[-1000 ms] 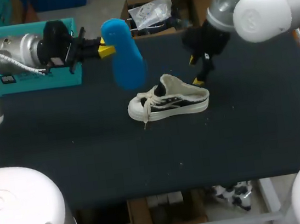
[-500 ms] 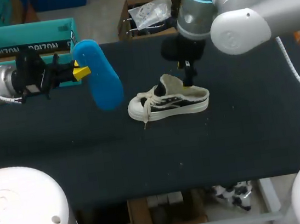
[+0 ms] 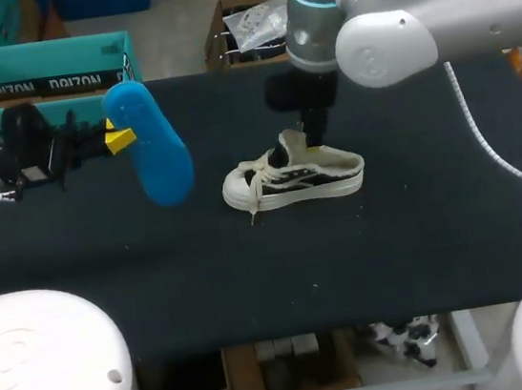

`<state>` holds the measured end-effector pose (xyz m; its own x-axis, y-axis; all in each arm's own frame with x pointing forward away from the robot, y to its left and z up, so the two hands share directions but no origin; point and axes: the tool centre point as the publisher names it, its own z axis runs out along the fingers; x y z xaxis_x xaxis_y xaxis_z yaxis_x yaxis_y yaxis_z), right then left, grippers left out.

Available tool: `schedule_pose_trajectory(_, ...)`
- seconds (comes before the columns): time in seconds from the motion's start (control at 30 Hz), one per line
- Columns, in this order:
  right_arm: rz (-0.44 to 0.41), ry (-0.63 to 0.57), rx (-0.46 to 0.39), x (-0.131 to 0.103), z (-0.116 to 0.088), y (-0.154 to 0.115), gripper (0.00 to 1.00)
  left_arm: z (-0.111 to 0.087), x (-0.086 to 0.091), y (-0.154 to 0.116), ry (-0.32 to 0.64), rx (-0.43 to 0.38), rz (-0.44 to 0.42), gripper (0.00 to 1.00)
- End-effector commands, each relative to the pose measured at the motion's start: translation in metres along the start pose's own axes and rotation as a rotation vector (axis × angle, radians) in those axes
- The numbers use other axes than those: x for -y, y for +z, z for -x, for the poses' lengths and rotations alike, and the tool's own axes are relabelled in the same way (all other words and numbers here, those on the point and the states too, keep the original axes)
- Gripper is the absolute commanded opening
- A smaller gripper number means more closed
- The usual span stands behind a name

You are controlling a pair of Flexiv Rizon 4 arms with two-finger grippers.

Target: Open the shoe tongue, take the insole out of the shoe, put the insole back into the shoe, and pack the shoe into the shoebox

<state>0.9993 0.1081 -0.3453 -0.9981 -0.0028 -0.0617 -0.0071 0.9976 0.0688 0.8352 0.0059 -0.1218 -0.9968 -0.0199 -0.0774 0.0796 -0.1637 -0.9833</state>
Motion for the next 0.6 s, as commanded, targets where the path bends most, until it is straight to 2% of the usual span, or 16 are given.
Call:
schedule_pose_trajectory(0.03,-0.025,0.001,-0.008,-0.007,0.002,0.002,0.47,-0.003,-0.003,-0.003,-0.005,0.096,-0.004,0.0)
schedule_pose_trajectory(0.1,-0.03,0.001,-0.007,-0.009,0.0,0.002,0.45,-0.002,-0.004,-0.005,-0.008,0.096,-0.005,0.0)
schedule_pose_trajectory(0.13,-0.035,0.001,-0.007,-0.01,0.0,0.001,0.35,-0.002,-0.004,-0.006,-0.009,0.098,-0.008,0.0)
schedule_pose_trajectory(0.17,-0.04,0.002,-0.005,-0.011,-0.001,0.001,0.05,-0.002,-0.004,-0.007,-0.009,0.099,-0.011,0.0)
schedule_pose_trajectory(0.2,-0.043,0.001,-0.006,-0.012,-0.002,0.001,0.0,-0.002,-0.004,-0.009,-0.009,0.1,-0.013,0.0)
schedule_pose_trajectory(0.43,-0.072,0.031,-0.006,-0.014,-0.009,0.002,0.0,0.005,-0.005,-0.012,-0.01,0.09,-0.02,0.0)
schedule_pose_trajectory(0.6,-0.074,0.077,-0.007,-0.014,-0.014,0.001,0.0,0.016,-0.007,-0.009,-0.016,0.053,-0.021,0.0)
